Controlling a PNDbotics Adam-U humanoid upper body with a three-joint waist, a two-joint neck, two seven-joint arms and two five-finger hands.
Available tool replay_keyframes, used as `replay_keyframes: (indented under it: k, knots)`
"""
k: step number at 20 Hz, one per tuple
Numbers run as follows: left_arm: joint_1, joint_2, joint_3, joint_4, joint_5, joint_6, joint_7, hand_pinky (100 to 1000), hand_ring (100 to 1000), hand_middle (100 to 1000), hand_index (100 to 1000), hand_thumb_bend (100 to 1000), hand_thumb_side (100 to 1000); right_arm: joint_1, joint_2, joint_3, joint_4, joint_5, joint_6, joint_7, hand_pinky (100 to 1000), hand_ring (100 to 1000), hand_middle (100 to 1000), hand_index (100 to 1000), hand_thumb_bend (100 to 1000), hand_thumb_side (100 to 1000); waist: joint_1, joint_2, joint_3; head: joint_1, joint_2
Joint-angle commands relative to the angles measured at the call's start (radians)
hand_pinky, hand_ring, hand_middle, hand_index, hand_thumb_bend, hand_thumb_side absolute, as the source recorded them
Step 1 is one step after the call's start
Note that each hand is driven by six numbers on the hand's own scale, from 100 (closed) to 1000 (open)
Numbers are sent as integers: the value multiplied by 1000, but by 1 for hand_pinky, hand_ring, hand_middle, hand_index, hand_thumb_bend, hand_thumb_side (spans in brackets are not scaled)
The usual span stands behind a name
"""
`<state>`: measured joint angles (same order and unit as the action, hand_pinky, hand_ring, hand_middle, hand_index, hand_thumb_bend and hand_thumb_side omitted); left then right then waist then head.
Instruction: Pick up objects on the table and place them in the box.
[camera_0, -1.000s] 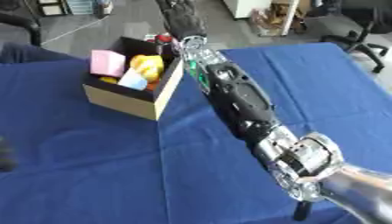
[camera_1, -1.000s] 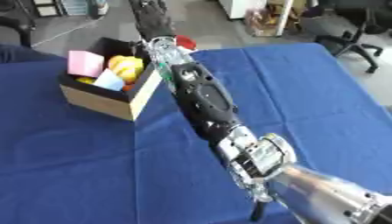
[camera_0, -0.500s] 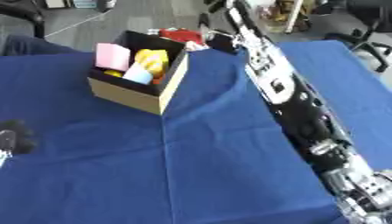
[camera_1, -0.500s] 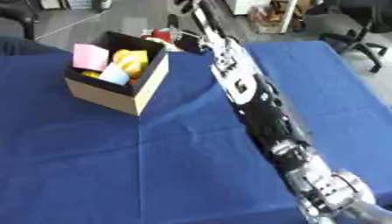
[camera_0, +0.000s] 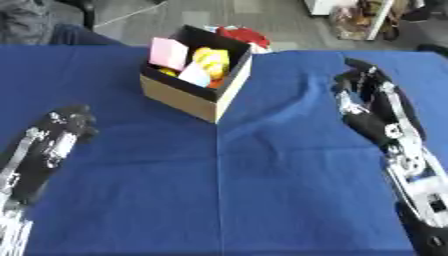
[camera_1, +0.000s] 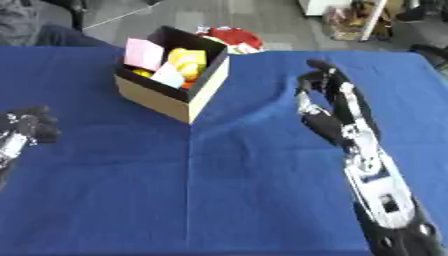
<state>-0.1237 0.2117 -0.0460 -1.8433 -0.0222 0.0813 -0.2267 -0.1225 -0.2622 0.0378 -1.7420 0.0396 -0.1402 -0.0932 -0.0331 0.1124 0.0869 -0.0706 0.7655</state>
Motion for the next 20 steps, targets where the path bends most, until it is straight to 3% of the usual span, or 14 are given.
replay_keyframes:
  k: [1, 13, 20]
  knots:
    - [-5, 11, 6, -9, -9, -8, 8, 716, 664, 666, 806, 280, 627, 24, 9, 6, -18, -20, -21, -7, 860, 630, 620, 851, 100, 217, -6, 0, -6, 23, 5]
    - [-2, 8, 0, 9, -29, -15, 28, 715, 656, 654, 797, 267, 635, 41, 36, 21, -10, -11, -24, -43, 850, 613, 600, 837, 100, 202, -6, 19, -39, 39, 5]
    - [-4, 6, 6, 6, -36, -18, 30, 716, 657, 656, 796, 264, 636, 35, 41, 20, -16, -3, -26, -44, 850, 613, 600, 838, 100, 204, 6, 40, -77, 61, 5]
